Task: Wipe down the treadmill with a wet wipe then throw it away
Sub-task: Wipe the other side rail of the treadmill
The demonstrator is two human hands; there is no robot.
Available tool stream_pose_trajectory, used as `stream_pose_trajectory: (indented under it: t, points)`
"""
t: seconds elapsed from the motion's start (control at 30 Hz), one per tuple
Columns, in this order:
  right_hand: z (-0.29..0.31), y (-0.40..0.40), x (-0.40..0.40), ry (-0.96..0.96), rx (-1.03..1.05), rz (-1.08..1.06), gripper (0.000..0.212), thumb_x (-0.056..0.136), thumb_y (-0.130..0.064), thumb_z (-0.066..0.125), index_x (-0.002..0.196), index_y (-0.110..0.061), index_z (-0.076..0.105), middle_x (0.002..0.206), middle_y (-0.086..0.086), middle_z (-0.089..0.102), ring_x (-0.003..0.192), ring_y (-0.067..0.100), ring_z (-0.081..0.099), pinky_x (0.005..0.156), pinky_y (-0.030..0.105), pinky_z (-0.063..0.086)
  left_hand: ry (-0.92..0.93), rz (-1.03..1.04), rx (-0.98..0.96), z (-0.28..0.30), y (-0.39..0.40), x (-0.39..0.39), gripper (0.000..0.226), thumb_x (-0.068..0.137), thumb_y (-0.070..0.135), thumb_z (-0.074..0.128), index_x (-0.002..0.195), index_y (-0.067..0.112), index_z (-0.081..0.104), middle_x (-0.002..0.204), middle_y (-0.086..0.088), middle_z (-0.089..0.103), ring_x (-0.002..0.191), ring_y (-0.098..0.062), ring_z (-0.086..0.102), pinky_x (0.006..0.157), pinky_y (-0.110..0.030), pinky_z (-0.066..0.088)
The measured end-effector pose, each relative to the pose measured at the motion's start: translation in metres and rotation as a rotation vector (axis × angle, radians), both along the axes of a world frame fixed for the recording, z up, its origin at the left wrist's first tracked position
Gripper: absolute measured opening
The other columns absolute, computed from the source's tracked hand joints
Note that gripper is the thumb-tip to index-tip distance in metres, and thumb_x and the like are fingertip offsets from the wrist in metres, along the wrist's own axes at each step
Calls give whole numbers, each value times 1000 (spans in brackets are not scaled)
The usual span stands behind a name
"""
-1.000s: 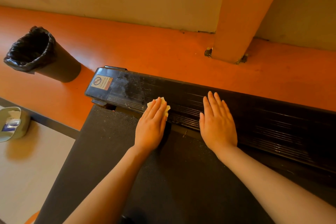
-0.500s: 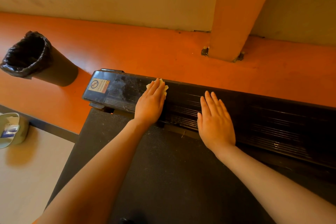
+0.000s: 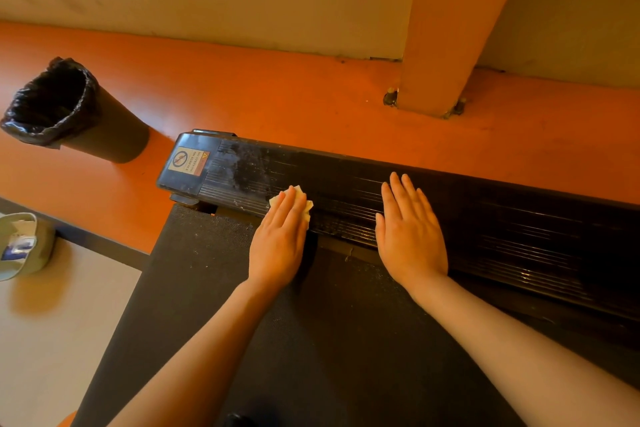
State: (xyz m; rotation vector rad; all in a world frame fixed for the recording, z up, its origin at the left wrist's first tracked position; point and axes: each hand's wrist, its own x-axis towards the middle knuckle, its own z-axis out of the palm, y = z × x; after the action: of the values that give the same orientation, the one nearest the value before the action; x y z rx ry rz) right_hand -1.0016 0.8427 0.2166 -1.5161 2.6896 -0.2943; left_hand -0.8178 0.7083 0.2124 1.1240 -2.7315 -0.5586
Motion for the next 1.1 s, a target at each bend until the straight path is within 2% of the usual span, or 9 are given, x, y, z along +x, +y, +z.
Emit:
stream_pose_trajectory:
  t: [0.17,0.4,0.53,0.6,0.87,1.1]
  points:
    - [0,0,0,5,8,-2,55,99,-33,32,144,-4,43,153,15,36,144,30,30,115,42,28,-29,7,15,4,-26,-19,50,106,34,34,153,20,26,160,-1,20,146,-12,6,116,-29,14]
    - [0,-1,0,4,8,-2,52,102,-32,31,145,-4,42,153,16,36,144,30,30,115,42,26,-108,28,64,12,-64,-48,51,106,36,29,154,20,22,162,0,16,150,-19,9,118,-39,22]
    - [0,0,0,-2,2,5,49,103,-29,36,145,-4,41,153,16,35,144,30,29,116,42,26,-69,23,42,8,-57,-40,51,106,34,32,154,18,24,161,-3,20,149,-22,12,116,-39,24]
    - [0,0,0,2,0,4,50,102,-30,38,145,-3,42,153,16,36,144,30,30,115,42,27,-33,36,28,4,-46,-29,50,106,31,35,154,17,26,161,-4,22,148,-19,10,117,-38,23]
    - [-1,-1,-1,7,12,0,55,100,-34,30,145,-4,41,153,16,36,144,30,30,115,42,25,70,114,37,-7,11,7,53,104,33,32,153,13,28,160,-2,23,149,-14,10,120,-33,16]
    - [0,0,0,16,18,1,51,104,-31,31,145,-2,41,153,16,36,144,30,30,115,42,27,57,53,39,2,-12,-18,49,106,29,35,152,15,28,160,-4,23,145,-12,5,119,-32,12]
